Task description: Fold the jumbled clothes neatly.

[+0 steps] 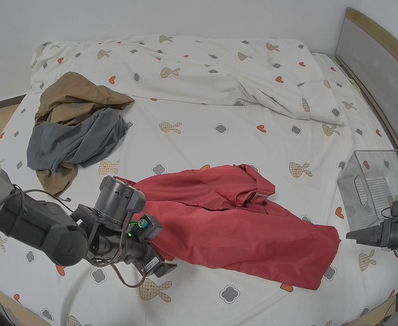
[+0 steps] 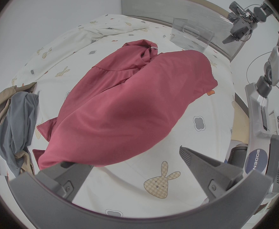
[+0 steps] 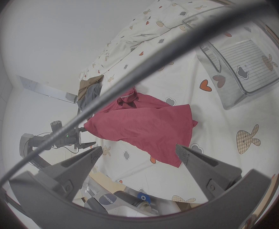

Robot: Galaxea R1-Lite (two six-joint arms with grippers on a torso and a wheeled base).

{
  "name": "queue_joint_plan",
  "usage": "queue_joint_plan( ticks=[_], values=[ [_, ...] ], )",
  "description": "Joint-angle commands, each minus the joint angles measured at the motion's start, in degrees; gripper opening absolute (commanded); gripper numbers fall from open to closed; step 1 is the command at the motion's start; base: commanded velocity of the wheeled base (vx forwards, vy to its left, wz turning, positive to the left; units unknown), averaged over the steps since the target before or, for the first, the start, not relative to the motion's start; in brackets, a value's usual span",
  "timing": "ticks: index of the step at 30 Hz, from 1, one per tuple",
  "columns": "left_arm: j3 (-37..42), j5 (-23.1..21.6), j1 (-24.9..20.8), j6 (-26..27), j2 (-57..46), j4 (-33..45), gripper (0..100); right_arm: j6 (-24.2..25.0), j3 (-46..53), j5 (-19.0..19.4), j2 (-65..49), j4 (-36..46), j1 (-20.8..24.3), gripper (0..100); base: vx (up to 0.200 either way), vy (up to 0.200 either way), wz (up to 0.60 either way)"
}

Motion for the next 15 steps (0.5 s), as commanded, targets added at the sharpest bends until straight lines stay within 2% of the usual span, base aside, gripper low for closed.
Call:
queue_joint_plan(
  ticks=[1,15],
  values=[
    [0.66,0.01,-0.44,-0.10,0.38,-0.04,100,-0.01,0.02,0.09,0.09,-0.01,0.04,100,0.000,0.000,0.00],
    [1.89,-0.08,0.62,0.16,4.25,-0.48,100,-0.01,0.02,0.00,0.09,-0.01,0.04,100,0.000,0.000,0.00]
  ],
)
